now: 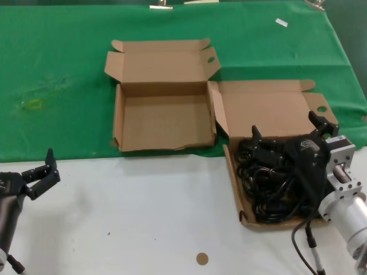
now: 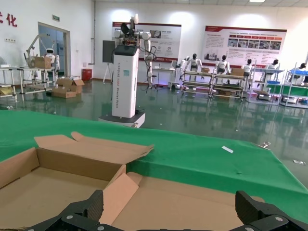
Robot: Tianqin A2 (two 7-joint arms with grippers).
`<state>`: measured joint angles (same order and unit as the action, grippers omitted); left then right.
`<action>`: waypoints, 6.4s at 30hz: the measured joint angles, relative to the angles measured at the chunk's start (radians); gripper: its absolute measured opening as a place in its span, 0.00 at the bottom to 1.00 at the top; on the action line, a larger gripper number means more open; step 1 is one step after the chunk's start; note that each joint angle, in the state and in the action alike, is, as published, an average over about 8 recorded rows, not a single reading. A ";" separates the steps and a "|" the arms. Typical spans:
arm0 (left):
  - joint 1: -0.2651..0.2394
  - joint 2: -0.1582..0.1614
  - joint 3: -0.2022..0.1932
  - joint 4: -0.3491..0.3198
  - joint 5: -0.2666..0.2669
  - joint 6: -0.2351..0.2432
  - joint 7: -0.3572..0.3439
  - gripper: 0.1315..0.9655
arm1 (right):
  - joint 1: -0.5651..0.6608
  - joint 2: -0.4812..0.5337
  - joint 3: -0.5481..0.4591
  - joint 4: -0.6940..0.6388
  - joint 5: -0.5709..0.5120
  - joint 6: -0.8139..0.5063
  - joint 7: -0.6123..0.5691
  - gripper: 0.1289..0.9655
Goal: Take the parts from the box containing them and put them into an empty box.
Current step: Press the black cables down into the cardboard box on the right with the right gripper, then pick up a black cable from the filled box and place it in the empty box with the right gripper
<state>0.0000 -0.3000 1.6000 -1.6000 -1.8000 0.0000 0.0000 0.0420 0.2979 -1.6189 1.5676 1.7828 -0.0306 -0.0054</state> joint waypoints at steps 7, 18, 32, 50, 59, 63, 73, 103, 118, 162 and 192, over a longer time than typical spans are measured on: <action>0.000 0.000 0.000 0.000 0.000 0.000 0.000 1.00 | 0.000 0.000 0.000 0.000 0.000 0.000 0.000 1.00; 0.000 0.000 0.000 0.000 0.000 0.000 0.000 1.00 | 0.000 0.000 0.000 0.000 0.000 0.000 0.000 1.00; 0.000 0.000 0.000 0.000 0.000 0.000 0.000 1.00 | 0.000 0.000 0.000 0.000 0.000 0.000 0.000 1.00; 0.000 0.000 0.000 0.000 0.000 0.000 0.000 0.91 | -0.001 0.000 0.000 0.001 -0.001 0.001 0.000 1.00; 0.000 0.000 0.000 0.000 0.000 0.000 0.000 0.82 | -0.012 0.009 0.001 0.011 -0.005 0.005 -0.004 1.00; 0.000 0.000 0.000 0.000 0.000 0.000 0.000 0.72 | -0.019 0.035 -0.005 0.020 -0.001 0.013 0.000 1.00; 0.000 0.000 0.000 0.000 0.000 0.000 0.000 0.44 | -0.014 0.272 -0.133 0.046 0.117 0.085 0.025 1.00; 0.000 0.000 0.000 0.000 0.000 0.000 0.000 0.02 | 0.200 0.781 -0.292 -0.030 0.073 -0.562 -0.005 1.00; 0.000 0.000 0.000 0.000 0.000 0.000 0.000 0.01 | 0.468 0.675 -0.366 -0.254 -0.131 -0.852 -0.098 0.99; 0.000 0.000 0.000 0.000 0.000 0.000 0.000 0.01 | 0.642 0.565 -0.410 -0.359 -0.322 -1.065 -0.151 0.23; 0.000 0.000 0.000 0.000 0.000 0.000 0.000 0.01 | 0.772 0.561 -0.390 -0.252 -0.353 -1.136 -0.026 0.08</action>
<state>0.0000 -0.3000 1.6000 -1.6000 -1.7997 0.0000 -0.0004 0.8143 0.8587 -2.0093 1.3158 1.4293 -1.1663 -0.0313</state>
